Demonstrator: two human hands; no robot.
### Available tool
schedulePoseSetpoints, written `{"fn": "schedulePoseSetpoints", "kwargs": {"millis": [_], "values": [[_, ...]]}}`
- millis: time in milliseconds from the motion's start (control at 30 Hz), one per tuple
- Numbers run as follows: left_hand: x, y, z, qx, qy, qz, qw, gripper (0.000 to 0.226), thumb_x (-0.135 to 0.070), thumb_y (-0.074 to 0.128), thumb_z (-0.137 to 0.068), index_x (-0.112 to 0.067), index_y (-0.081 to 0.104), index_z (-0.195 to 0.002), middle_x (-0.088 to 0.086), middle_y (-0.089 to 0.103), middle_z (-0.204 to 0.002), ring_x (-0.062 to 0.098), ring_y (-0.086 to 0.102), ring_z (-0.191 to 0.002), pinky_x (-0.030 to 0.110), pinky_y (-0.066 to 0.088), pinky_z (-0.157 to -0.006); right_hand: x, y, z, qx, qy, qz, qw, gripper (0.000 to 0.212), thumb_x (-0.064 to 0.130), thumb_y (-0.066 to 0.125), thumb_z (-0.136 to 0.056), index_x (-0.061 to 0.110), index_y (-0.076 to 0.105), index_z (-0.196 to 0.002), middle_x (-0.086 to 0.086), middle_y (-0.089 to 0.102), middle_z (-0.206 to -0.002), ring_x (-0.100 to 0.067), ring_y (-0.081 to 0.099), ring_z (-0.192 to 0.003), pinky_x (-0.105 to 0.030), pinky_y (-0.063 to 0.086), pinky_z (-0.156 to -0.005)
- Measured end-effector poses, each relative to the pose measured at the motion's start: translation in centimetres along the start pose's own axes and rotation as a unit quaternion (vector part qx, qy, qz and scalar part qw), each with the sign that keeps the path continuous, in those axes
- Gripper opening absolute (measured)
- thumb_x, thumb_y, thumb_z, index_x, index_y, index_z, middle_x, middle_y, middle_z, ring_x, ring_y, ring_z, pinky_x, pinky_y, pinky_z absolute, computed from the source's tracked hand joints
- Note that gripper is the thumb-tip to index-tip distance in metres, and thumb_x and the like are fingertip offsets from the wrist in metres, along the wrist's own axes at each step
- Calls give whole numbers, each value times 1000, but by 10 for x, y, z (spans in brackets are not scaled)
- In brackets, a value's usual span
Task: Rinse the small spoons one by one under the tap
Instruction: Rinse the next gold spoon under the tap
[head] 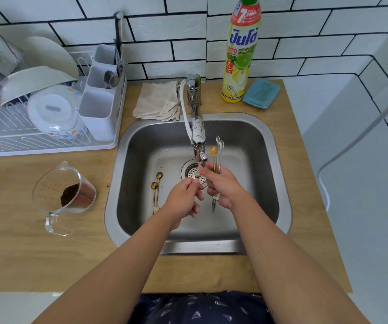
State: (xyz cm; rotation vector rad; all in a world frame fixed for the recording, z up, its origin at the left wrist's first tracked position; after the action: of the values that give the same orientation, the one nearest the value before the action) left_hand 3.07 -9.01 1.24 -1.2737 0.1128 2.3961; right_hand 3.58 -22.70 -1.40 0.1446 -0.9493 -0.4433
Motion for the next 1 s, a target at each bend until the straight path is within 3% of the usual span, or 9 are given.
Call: {"fn": "schedulePoseSetpoints", "kwargs": {"millis": [133,233,333,400,467,533,733,900,1000], "values": [[4,-2,2,-23,26,-28,999,29,-33,39,-107,-13,58,-98,2,59,-76,12,45,-38,23,33,-36,-1,-1,-3,-15,-1,24,1000,17,28,64,-102,12,72,-99,0,77,-86,-5,29,-43,-20,26,-40],[5,-1,1,-22,20,-23,999,29,-33,39,-107,-12,57,-98,4,60,-78,13,43,-38,22,30,-37,-3,-2,-4,-20,-2,7,1000,23,27,58,-105,14,74,-95,-3,79,-97,-5,26,-42,-19,24,-39],[4,0,2,-19,11,-1,1000,30,-33,39,-107,-12,57,-99,5,61,-78,12,43,-37,21,30,-36,-3,-3,-3,-10,-7,1,1000,15,21,64,-101,12,72,-111,-2,80,-95,-5,28,-43,-20,25,-40],[5,0,1,-19,7,14,1000,30,-34,39,-107,-12,58,-98,4,62,-78,11,43,-37,21,29,-36,-2,-4,-2,-2,-7,5,1000,27,18,72,-96,8,70,-121,2,76,-82,-5,28,-44,-20,26,-40],[5,0,2,-18,6,24,1000,30,-34,41,-107,-11,58,-97,4,62,-76,11,43,-37,21,30,-36,-1,-3,1,-1,-7,15,1000,34,16,78,-89,8,71,-121,4,59,-68,-6,28,-46,-21,25,-42],[3,0,3,-17,9,29,999,29,-34,42,-106,-11,59,-97,3,62,-76,11,44,-37,21,31,-35,1,-3,2,-3,-11,20,1000,31,15,80,-87,9,73,-117,3,49,-68,-7,28,-47,-22,24,-44],[-4,3,4,1,4,43,999,34,-37,41,-107,-9,58,-96,3,63,-77,13,45,-37,22,33,-36,4,-1,1,-3,-24,-3,1000,24,21,75,-94,10,62,-111,0,80,-97,-4,33,-43,-20,28,-41],[-3,4,5,21,-8,53,998,38,-42,42,-106,-11,58,-93,-2,63,-67,14,46,-38,23,35,-36,1,-4,-1,-47,-45,60,996,26,35,80,-89,19,60,-92,7,73,-74,-2,45,-45,-22,33,-45],[2,1,5,0,-2,12,1000,38,-40,41,-106,-10,59,-94,1,62,-70,14,48,-39,24,37,-37,0,-2,-2,-68,-62,111,990,16,37,70,-96,22,68,-89,7,80,-83,3,53,-48,-22,35,-46]]}}
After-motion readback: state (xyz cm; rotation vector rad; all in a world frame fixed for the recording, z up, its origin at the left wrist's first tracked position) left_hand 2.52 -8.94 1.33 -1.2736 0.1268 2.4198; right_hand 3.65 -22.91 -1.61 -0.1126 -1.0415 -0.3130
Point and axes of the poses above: each hand's wrist, its own z-axis away from the middle knuckle, its own y-axis out of the palm, x = y × z, the point moved 3 cm from there along -z, towards the middle knuckle
